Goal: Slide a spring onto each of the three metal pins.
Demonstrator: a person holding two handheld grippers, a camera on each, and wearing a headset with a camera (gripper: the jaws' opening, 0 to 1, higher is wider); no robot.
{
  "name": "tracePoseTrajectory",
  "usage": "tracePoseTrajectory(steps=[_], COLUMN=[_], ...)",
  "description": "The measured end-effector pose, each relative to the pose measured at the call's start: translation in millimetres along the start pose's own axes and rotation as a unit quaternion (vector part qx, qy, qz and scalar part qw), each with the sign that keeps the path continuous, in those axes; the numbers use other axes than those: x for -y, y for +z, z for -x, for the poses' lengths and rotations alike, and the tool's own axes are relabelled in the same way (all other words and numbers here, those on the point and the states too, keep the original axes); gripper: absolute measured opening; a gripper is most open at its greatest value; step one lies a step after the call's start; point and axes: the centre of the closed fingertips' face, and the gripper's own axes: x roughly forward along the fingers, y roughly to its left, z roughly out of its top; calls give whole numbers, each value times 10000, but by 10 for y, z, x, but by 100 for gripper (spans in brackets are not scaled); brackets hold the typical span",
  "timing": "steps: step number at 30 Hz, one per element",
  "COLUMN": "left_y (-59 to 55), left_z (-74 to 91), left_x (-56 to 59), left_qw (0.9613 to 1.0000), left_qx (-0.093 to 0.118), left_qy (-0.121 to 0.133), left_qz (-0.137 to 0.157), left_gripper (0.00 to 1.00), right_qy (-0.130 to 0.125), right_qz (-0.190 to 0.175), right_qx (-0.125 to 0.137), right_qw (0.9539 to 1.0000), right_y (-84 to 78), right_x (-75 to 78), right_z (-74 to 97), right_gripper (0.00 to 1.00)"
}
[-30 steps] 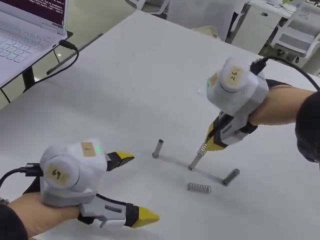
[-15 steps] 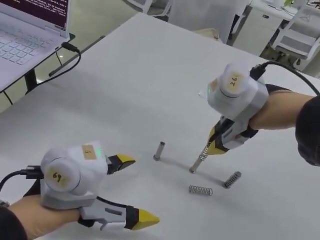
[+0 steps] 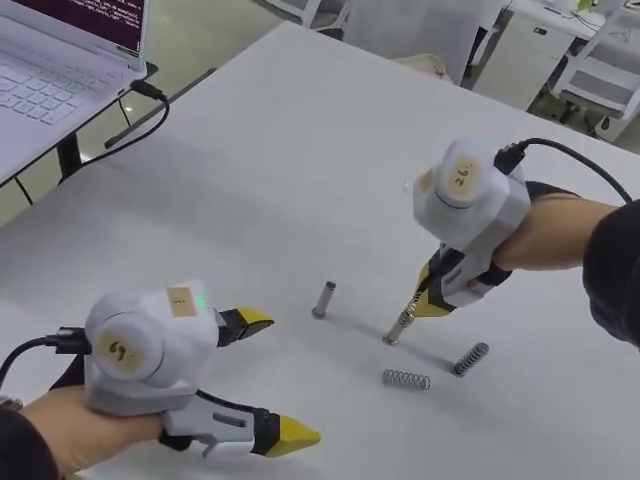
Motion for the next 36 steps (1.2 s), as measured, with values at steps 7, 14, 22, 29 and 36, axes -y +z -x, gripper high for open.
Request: tracePoseTrajectory(steps=[7, 14, 22, 29, 36], left_y=[-7, -14, -28, -34, -49], left_z=[5, 7, 8, 5, 14], left_x=[0, -1, -9, 1, 8], left_qw=[10000, 10000, 10000, 10000, 10000], left_qx=[-13, -22, -38, -51, -65], left_qy=[-1, -5, -3, -13, -23], left_qz=[-10, -11, -1, -6, 10], left_gripper=[73, 73, 72, 72, 71], right_qy=[10, 33, 42, 38, 53], right_qz=[-51, -98, -135, -131, -138], right_qx=[16, 18, 34, 51, 32], right_qw=[10000, 9999, 9999, 9999, 9999], right_y=[-9, -13, -36, -31, -38], right_x=[0, -7, -16, -20, -23], right_z=[-80, -181, -264, -291, -314], right_gripper=[7, 7, 7, 8, 8])
